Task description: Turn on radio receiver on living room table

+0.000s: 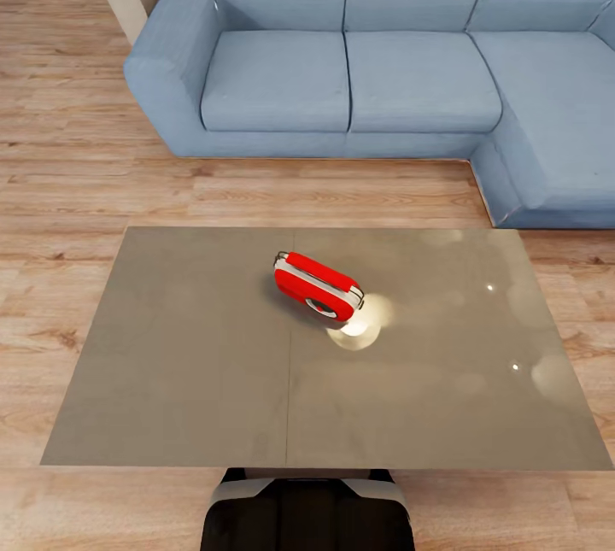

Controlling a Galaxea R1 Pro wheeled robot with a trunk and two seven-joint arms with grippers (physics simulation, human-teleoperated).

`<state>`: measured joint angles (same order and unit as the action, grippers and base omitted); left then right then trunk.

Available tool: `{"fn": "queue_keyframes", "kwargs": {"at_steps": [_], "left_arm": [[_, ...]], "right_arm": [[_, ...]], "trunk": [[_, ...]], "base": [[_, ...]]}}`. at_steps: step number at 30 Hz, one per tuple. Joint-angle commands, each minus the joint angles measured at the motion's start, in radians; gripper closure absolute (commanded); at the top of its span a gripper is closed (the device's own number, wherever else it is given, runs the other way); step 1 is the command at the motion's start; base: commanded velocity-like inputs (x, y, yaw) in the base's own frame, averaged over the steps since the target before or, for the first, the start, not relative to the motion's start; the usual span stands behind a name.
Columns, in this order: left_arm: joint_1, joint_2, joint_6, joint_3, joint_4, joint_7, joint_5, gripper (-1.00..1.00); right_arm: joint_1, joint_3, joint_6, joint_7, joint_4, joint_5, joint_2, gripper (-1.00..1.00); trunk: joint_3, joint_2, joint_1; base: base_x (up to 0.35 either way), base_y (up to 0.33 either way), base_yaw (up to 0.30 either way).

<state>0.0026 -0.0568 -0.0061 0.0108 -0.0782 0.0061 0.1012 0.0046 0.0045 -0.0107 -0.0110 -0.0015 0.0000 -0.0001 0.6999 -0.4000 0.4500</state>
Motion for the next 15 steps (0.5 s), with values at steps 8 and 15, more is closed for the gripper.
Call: {"fn": "queue_keyframes", "kwargs": {"at_steps": [8,15], "left_arm": [[0.000,0.000,0.000,0.000,0.000,0.000,0.000,-1.00],[0.000,0.000,-0.001,0.000,-0.001,-0.001,0.000,-1.00]], "right_arm": [[0.000,0.000,-0.001,0.000,0.000,0.000,0.000,-1.00],[0.000,0.000,-0.003,0.000,0.000,0.000,0.000,-1.00]], "trunk": [[0.000,0.000,0.000],[0.000,0.000,0.000]], "base": [[0.000,0.000,0.000],[0.000,0.000,0.000]]}}
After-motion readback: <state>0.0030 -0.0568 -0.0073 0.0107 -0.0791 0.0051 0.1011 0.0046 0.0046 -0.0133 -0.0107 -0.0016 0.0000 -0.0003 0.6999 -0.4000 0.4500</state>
